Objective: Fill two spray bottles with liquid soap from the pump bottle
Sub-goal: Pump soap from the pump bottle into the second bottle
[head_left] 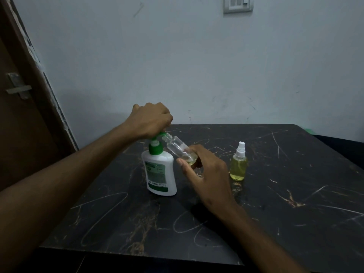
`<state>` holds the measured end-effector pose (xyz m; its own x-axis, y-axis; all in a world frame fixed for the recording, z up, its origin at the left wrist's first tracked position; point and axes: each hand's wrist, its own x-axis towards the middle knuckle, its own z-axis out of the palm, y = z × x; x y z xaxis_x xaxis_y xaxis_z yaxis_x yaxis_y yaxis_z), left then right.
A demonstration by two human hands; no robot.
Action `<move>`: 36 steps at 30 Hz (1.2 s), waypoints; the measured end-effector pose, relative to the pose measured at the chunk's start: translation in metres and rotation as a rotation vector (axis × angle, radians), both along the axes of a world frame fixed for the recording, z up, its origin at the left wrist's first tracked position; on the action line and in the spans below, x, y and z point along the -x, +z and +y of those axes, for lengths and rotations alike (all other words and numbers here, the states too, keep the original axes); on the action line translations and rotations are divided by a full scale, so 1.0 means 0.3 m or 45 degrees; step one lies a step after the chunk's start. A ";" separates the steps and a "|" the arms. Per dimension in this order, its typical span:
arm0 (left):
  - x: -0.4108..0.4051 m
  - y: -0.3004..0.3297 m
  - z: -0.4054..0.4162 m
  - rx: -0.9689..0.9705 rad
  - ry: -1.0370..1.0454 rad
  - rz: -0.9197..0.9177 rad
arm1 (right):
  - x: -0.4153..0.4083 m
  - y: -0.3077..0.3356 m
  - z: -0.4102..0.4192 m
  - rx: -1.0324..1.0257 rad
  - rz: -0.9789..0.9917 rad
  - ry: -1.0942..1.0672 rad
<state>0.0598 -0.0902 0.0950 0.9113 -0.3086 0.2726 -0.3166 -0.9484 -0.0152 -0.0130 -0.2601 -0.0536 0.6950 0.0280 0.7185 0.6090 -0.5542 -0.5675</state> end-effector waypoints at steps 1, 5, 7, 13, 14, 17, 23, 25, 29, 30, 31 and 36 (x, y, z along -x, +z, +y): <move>0.000 -0.007 -0.005 -0.003 -0.004 0.011 | -0.001 -0.001 0.000 0.000 -0.001 0.000; 0.000 -0.022 -0.009 0.024 0.003 0.020 | -0.003 0.000 0.003 0.011 -0.004 -0.006; -0.003 -0.010 -0.002 0.017 0.006 -0.003 | -0.004 0.000 0.003 0.013 -0.003 -0.003; -0.001 -0.013 -0.004 -0.075 -0.018 -0.025 | -0.003 -0.003 0.002 -0.001 0.002 0.004; -0.001 -0.018 -0.006 -0.068 -0.019 -0.018 | -0.003 -0.002 0.002 0.000 0.003 0.007; -0.003 -0.009 -0.002 -0.052 -0.012 -0.029 | -0.001 0.002 0.002 0.004 0.007 0.010; -0.002 -0.016 -0.005 -0.093 -0.022 -0.020 | 0.004 0.001 0.000 -0.006 -0.008 0.009; -0.001 -0.024 -0.005 -0.110 -0.027 -0.020 | 0.005 0.002 0.001 -0.001 -0.009 0.013; -0.006 -0.005 0.011 -0.088 -0.019 -0.047 | 0.003 0.002 0.002 -0.002 -0.013 0.011; -0.006 -0.003 0.009 -0.081 -0.018 -0.049 | 0.003 0.002 0.002 -0.004 -0.014 0.008; -0.004 -0.006 0.004 -0.080 -0.021 -0.042 | 0.002 0.001 0.002 -0.004 -0.015 0.004; -0.002 -0.024 -0.008 -0.035 -0.008 0.026 | -0.002 -0.002 0.001 0.002 -0.015 0.003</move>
